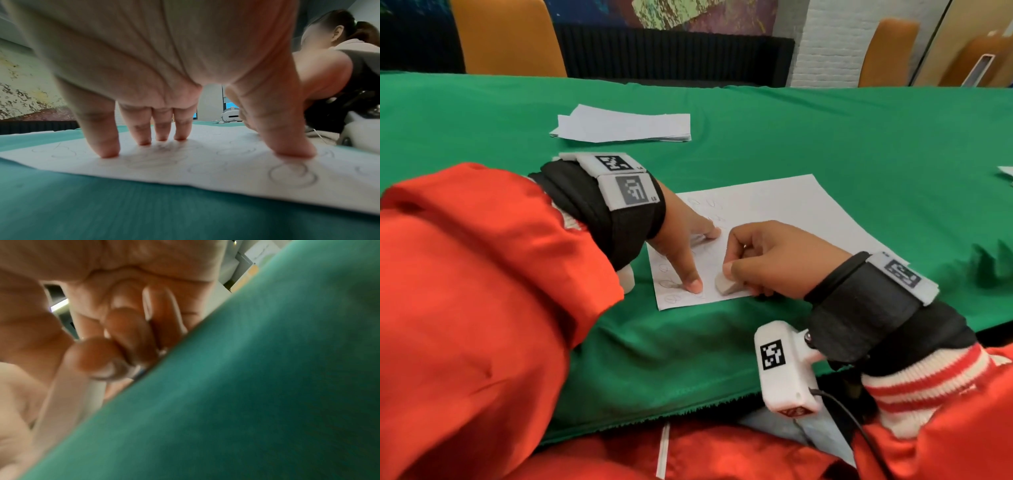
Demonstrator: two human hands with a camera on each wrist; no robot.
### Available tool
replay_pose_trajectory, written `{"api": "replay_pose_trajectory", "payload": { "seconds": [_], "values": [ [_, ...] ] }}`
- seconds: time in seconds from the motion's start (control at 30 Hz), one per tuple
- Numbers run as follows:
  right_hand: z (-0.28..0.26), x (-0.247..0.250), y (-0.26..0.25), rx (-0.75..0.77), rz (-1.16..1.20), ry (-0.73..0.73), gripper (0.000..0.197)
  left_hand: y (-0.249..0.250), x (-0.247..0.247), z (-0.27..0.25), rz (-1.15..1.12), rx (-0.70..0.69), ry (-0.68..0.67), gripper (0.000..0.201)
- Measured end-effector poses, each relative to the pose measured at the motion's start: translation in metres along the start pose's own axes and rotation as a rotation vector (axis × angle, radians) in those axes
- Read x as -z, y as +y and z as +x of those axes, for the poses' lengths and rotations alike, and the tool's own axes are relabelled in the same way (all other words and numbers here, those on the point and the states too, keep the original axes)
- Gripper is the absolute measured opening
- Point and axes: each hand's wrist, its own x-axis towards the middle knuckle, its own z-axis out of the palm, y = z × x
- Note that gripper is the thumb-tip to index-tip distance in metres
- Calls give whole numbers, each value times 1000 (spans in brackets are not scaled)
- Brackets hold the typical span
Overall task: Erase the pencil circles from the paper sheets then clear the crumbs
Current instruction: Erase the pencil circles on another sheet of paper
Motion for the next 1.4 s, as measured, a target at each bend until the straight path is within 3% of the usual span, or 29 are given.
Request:
{"api": "replay_pose_trajectory", "payload": {
  "seconds": [0.07,0.17,0.3,0.43,0.57,0.7,0.83,0.97,1.1,1.23,1.4],
  "values": [
    [0,-2,-1,12,-14,9,20,0,1,-1,-4,1,2,97],
    [4,-6,-1,56,-67,148,20,1,1,-1,-13,2,9,96],
    [1,-2,-2,15,11,-4,21,0,0,1,-31,-7,-22,98],
    [1,-5,3,39,-28,117,19,1,1,-1,-4,18,-17,100],
    [-1,0,2,6,14,5,22,1,1,-2,3,15,-13,100],
    [0,-5,7,26,23,143,19,1,2,-2,3,20,-20,100],
    [-1,1,4,-5,92,-35,21,0,1,0,1,4,-27,102],
    [2,-2,10,17,81,77,19,0,2,-1,14,8,-25,101],
    [2,3,11,-1,122,-33,21,-1,2,0,6,10,-29,102],
    [4,0,14,14,121,61,19,-1,3,0,26,10,-27,102],
    [4,4,13,6,151,-53,23,-2,1,2,3,6,-27,104]
  ]
}}
